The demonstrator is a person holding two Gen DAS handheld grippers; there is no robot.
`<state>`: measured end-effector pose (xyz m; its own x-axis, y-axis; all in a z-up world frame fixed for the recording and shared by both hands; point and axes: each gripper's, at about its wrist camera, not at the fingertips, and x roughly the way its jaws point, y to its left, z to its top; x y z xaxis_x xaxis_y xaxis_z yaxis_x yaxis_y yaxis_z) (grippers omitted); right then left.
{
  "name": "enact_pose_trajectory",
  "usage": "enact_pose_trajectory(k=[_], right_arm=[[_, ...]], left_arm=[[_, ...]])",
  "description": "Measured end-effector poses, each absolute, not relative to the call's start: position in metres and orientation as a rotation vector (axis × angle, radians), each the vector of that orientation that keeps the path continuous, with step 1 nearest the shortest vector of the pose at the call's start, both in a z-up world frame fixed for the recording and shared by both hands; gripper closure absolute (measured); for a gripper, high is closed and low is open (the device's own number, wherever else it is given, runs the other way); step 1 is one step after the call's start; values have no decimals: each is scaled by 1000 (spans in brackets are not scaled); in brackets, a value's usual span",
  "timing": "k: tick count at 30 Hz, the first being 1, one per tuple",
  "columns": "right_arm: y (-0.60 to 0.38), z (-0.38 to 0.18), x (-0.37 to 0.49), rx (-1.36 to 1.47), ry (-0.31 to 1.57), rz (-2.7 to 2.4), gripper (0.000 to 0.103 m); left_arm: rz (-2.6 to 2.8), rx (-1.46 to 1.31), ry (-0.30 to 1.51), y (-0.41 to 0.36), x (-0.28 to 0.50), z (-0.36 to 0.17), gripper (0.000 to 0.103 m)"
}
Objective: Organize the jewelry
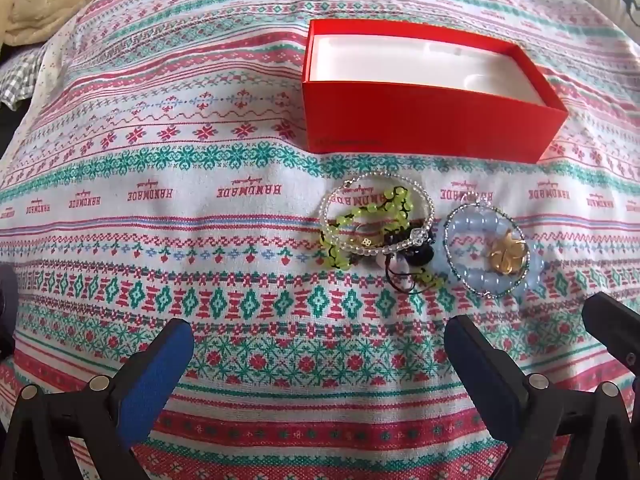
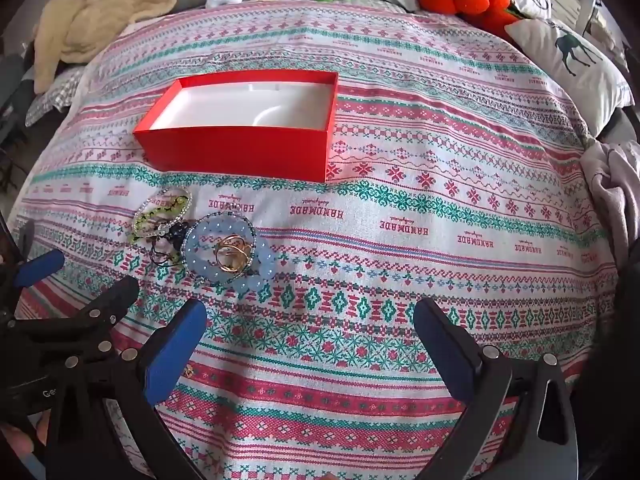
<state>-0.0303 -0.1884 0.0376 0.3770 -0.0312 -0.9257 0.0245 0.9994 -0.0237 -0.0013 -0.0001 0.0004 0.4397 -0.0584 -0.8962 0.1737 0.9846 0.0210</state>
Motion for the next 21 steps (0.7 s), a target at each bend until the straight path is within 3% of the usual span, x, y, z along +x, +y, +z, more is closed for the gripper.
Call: enact_pose_trajectory(k=[21], right_arm=[[-190, 37, -31, -8, 1185, -35, 0]], left_arm=[[-144, 118, 1107, -5, -3, 1, 0]])
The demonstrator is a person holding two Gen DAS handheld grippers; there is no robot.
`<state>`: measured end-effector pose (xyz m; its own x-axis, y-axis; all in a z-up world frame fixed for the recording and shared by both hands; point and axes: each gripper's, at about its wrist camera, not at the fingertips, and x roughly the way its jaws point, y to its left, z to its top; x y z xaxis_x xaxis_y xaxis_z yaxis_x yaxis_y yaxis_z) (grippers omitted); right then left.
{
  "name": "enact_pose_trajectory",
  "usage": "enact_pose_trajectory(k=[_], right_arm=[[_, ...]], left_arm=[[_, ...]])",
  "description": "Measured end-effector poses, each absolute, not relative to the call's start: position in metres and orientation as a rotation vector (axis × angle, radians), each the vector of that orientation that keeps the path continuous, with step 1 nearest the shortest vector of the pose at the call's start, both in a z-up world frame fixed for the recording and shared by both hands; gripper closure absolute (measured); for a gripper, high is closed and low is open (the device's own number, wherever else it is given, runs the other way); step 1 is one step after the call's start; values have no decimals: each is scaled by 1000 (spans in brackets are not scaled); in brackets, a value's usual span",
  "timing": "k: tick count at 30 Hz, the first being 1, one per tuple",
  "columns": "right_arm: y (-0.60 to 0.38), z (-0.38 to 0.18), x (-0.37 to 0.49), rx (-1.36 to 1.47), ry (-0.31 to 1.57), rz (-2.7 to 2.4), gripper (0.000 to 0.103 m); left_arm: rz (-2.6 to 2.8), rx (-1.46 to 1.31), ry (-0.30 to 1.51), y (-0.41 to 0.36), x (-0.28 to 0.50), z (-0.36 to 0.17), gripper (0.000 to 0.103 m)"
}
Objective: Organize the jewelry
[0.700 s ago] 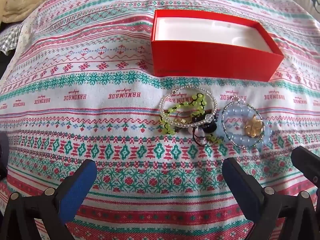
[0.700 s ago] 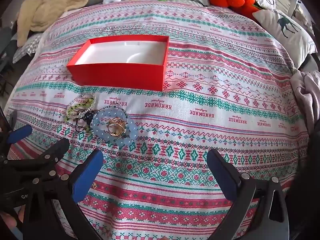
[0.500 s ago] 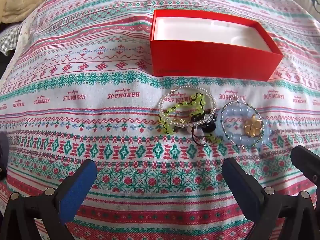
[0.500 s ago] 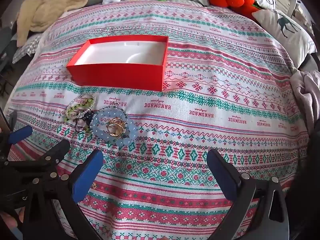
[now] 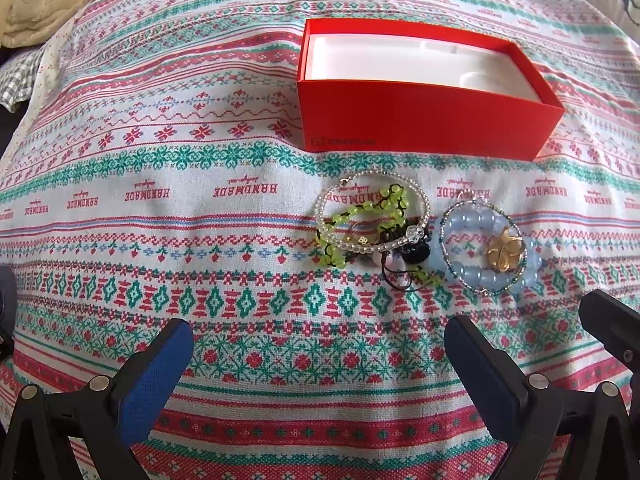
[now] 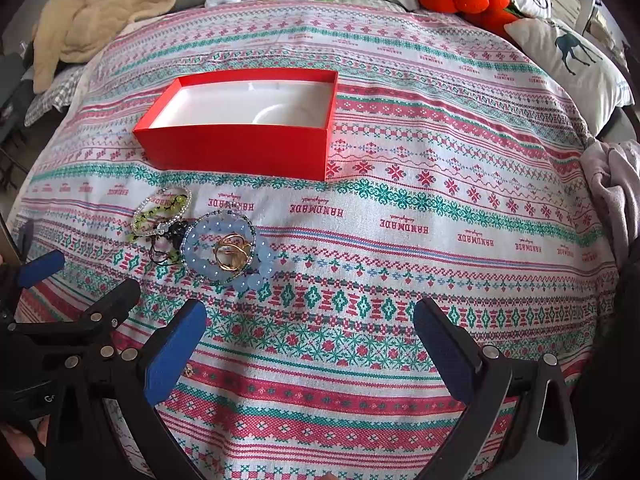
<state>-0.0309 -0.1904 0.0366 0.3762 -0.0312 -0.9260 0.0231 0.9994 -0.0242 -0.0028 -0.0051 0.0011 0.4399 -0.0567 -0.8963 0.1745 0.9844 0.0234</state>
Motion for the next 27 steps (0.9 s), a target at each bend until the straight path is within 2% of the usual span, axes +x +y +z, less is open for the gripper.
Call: enact_pose_trajectory(k=[27], right_arm=[[-186, 38, -29, 8, 1197, -9, 0]], left_arm=[[-132, 128, 1112, 0, 3, 1, 0]])
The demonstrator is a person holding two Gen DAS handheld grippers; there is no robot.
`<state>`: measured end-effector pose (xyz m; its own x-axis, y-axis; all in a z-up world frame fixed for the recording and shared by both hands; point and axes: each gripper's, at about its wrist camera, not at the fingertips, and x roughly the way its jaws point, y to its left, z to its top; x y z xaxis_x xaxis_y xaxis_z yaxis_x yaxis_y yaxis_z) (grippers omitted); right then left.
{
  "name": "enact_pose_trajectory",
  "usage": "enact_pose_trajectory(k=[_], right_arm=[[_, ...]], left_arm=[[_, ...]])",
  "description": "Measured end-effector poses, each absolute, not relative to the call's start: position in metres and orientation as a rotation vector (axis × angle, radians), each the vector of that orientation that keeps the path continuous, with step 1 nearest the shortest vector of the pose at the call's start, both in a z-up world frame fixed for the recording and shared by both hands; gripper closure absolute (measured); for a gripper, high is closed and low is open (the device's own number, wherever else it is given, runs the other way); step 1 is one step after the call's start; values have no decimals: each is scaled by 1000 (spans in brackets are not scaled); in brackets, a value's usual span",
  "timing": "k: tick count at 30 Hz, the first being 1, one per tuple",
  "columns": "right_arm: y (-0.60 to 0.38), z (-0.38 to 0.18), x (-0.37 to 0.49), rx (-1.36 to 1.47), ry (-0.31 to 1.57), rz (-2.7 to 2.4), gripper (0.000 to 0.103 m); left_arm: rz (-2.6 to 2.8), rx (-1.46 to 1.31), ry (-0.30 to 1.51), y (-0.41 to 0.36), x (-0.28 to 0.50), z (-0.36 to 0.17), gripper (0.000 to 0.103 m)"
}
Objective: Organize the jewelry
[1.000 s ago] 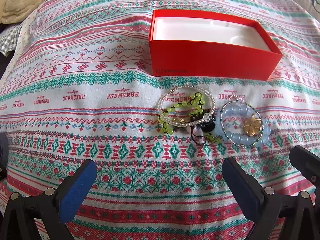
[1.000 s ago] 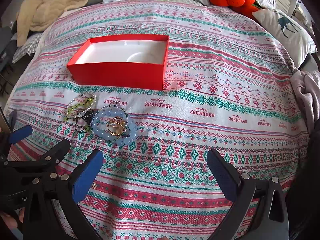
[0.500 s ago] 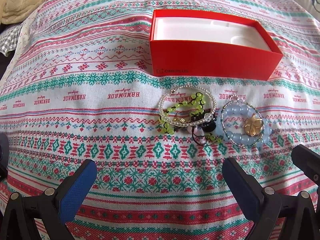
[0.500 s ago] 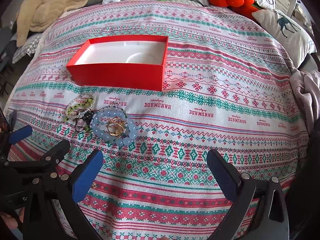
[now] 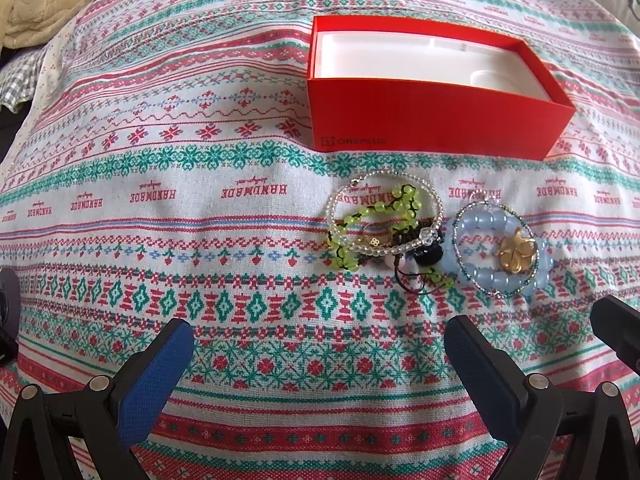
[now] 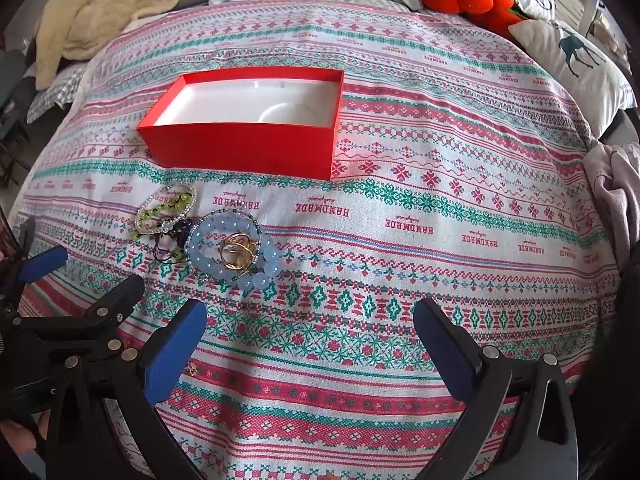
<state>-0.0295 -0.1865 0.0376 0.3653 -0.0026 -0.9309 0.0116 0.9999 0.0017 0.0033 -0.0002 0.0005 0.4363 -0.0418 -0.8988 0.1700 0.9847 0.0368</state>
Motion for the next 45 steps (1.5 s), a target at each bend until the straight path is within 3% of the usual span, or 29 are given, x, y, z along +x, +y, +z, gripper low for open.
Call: enact_pose_trajectory(k=[19, 24, 30, 32, 36, 39, 45], right_arm=[[-200, 52, -9, 158, 1232, 100, 0], [-198, 48, 7, 168, 1243, 162, 3], [-205, 30, 30, 249, 1357, 190, 30], [-204, 22, 36, 275, 1364, 201, 42], [-201, 6, 47, 302, 1397, 200, 62], [-200, -2, 54, 304, 1407, 184, 73], [-197, -13, 63, 313, 1414, 177, 83]], left_arm=[[-202, 43, 1140, 24, 42, 37, 0], [-247, -1, 1190, 26, 70, 24, 7], [-305, -128, 1229, 31, 90, -3, 30], [-336, -146, 1241, 26, 95, -9, 48], [-350, -128, 1254, 15, 98, -21, 57], [-337, -119, 1247, 11, 101, -24, 64], [-339, -153, 1258, 11, 108, -27, 87]])
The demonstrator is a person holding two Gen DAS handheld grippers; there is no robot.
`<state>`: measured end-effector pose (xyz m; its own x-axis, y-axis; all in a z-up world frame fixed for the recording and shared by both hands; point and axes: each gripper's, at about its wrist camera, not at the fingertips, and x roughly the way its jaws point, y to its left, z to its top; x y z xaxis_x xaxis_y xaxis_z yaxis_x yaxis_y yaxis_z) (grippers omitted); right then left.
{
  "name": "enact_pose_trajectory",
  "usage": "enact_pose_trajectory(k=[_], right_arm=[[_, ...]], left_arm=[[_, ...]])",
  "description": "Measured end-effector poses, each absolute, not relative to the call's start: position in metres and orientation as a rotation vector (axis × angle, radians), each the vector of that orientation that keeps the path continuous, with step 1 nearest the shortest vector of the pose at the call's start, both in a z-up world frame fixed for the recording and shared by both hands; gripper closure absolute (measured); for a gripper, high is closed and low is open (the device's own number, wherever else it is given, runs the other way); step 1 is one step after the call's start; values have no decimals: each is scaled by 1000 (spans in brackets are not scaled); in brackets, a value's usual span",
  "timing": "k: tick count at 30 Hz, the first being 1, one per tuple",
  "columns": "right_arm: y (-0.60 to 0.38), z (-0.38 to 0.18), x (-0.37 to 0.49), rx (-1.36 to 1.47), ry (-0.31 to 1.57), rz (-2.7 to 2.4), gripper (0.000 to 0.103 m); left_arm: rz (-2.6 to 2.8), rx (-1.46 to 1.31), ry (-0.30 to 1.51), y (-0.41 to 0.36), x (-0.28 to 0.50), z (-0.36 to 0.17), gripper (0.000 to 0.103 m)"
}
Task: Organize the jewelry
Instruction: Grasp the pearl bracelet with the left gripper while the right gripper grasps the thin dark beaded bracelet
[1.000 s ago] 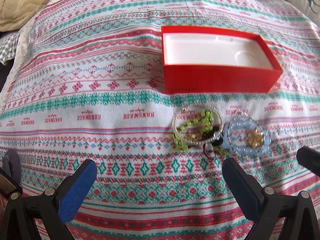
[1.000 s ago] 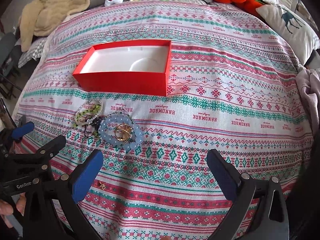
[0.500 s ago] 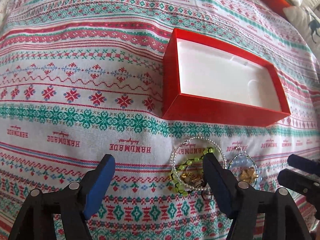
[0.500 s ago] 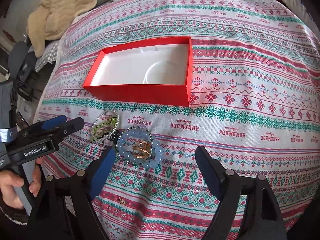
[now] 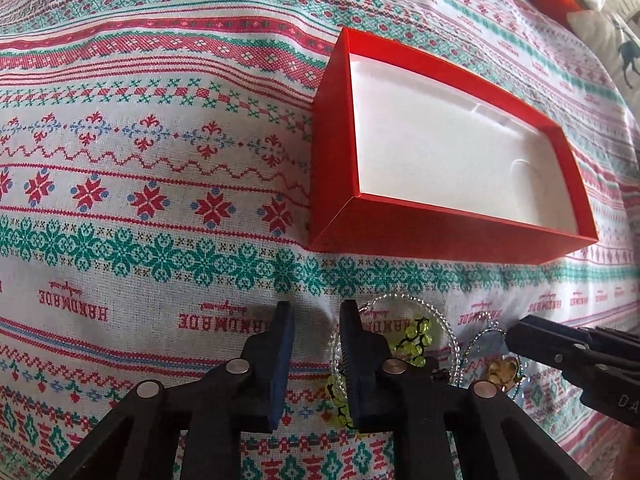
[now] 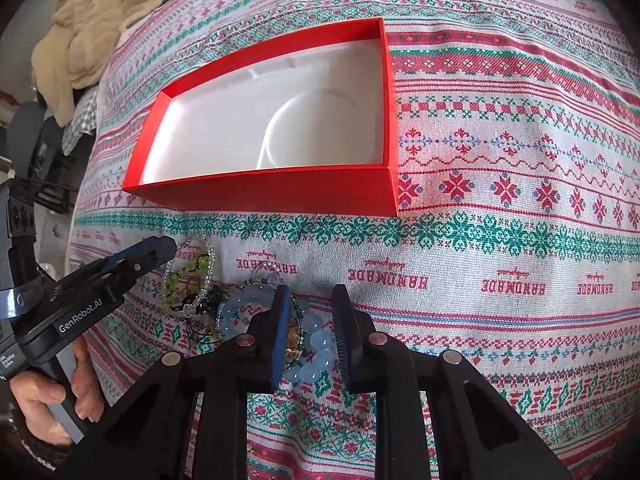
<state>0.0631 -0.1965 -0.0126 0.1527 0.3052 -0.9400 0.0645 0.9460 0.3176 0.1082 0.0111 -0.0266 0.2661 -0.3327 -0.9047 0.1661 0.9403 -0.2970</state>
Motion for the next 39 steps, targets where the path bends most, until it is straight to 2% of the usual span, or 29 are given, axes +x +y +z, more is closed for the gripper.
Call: enact_pose_trajectory(k=[6, 8, 14, 23, 25, 26, 28, 29, 30, 31, 33, 34, 35, 39], right_arm=[[-190, -14, 65, 292, 1405, 191, 89], [-188, -14, 66, 277, 1399, 197, 97], [-181, -8, 64, 234, 1368, 204, 103], [-181, 13, 56, 223, 1322, 231, 103], [-184, 8, 56, 238, 1352, 226, 100], [-186, 7, 53, 242, 1360, 224, 98], [-188, 4, 54, 252, 1365, 208, 73], [-189, 4, 55, 259, 1361, 199, 53], [-190, 5, 56, 266, 1353, 195, 48], [-191, 5, 55, 267, 1347, 194, 48], [-191, 4, 57, 270, 1337, 193, 51], [-190, 3, 58, 270, 1338, 195, 56], [-189, 1, 60, 267, 1345, 199, 69], [-183, -11, 63, 236, 1378, 185, 84]], left_arm=[[-349, -120, 1269, -1, 107, -31, 90], [-334, -92, 1267, -5, 106, -34, 99], [-333, -66, 1246, -14, 105, -28, 103], [-367, -70, 1202, -10, 94, -10, 103], [-350, -48, 1208, -10, 95, -14, 103], [-339, -42, 1219, -9, 96, -17, 93], [-323, -64, 1240, -6, 99, -25, 83], [-312, -79, 1247, -4, 101, -28, 83], [-309, -91, 1251, -3, 102, -30, 83], [-308, -99, 1252, -2, 103, -31, 83], [-301, -108, 1246, -1, 102, -32, 83], [-298, -111, 1246, -1, 102, -32, 83], [-297, -110, 1245, -2, 103, -32, 83], [-296, -77, 1240, -9, 104, -34, 83]])
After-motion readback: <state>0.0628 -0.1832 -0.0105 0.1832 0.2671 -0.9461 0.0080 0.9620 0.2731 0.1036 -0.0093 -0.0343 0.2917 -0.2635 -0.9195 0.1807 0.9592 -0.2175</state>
